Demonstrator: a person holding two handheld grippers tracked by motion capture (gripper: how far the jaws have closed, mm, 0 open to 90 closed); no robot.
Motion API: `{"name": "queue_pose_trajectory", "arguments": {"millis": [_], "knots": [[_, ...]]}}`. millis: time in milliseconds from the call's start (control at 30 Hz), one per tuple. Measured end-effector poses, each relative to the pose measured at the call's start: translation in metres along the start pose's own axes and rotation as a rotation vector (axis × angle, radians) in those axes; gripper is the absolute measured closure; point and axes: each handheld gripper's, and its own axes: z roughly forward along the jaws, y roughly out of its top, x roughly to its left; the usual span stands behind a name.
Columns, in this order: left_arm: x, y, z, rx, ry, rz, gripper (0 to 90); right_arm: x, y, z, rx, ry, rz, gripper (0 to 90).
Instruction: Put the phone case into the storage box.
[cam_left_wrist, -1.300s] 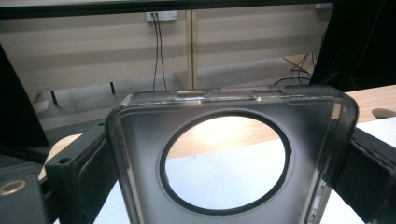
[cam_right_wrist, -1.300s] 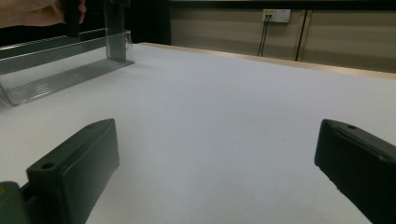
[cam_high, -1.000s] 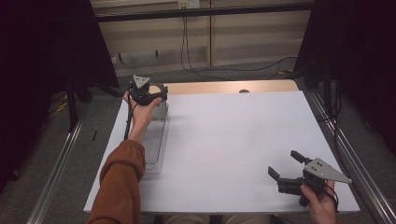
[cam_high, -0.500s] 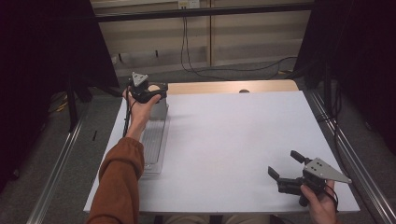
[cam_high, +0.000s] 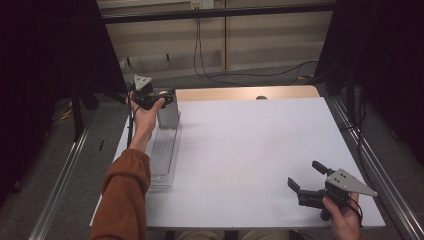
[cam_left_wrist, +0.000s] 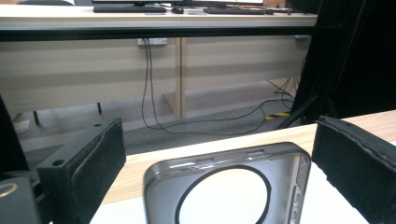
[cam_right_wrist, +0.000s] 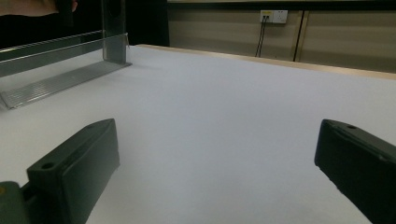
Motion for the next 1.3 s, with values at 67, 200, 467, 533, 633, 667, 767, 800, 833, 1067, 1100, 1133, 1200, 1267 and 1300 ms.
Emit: {"name": "queue_pose_trajectory", "arguments": {"millis": [67,200,467,533,633,667,767,800,833,1067,1100,1133,1200,1267,1300], "knots": [[0.0,0.002,-0.003,-0.002,-0.008,0.007,3.0,-0.001,0.0,0.001,-0.003,0.001,-0.007,0.0],[0.002,0.004,-0.007,0.007,0.001,0.006,2.4,-0.002,-0.001,0.001,-0.001,0.004,0.001,0.0],[0.007,0.005,-0.019,-0.001,-0.028,0.008,2.6,-0.006,-0.001,0.002,-0.012,0.009,0.014,0.0],[0.007,0.004,-0.022,0.005,-0.032,0.018,2.6,-0.005,0.0,0.003,-0.011,0.008,0.013,0.0],[0.007,0.004,-0.029,0.001,-0.043,0.028,2.3,-0.005,0.0,0.004,-0.005,0.009,0.006,0.0],[0.006,0.004,-0.032,-0.006,-0.033,0.016,2.3,-0.004,0.0,0.004,-0.005,0.011,0.006,0.0],[0.008,0.001,-0.038,-0.011,-0.036,0.006,2.5,-0.004,0.0,0.004,-0.004,0.009,0.005,0.0],[0.009,0.001,-0.04,-0.005,-0.043,0.016,2.3,-0.003,0.0,0.003,-0.002,0.008,0.011,0.0],[0.008,0.0,-0.042,-0.016,-0.051,0.005,2.3,-0.003,0.0,0.003,-0.005,0.006,0.01,0.0],[0.003,-0.004,-0.061,-0.061,-0.112,0.004,1.8,-0.003,0.001,0.003,-0.005,0.003,0.01,0.0],[0.001,-0.005,-0.064,-0.065,-0.117,0.008,1.7,-0.003,0.001,0.003,-0.006,0.002,0.003,0.0],[-0.001,-0.005,-0.067,-0.064,-0.126,0.019,1.6,-0.002,0.001,0.003,-0.007,-0.002,0.003,0.0],[-0.006,-0.005,-0.073,-0.099,-0.154,0.023,1.5,-0.001,0.002,0.003,-0.014,-0.008,0.009,0.0],[-0.01,-0.004,-0.081,-0.112,-0.181,0.035,1.5,-0.002,0.002,0.003,-0.015,-0.011,0.007,0.0],[-0.013,-0.004,-0.084,-0.115,-0.181,0.02,1.3,-0.002,0.001,0.003,-0.009,-0.008,0.002,0.0]]}}
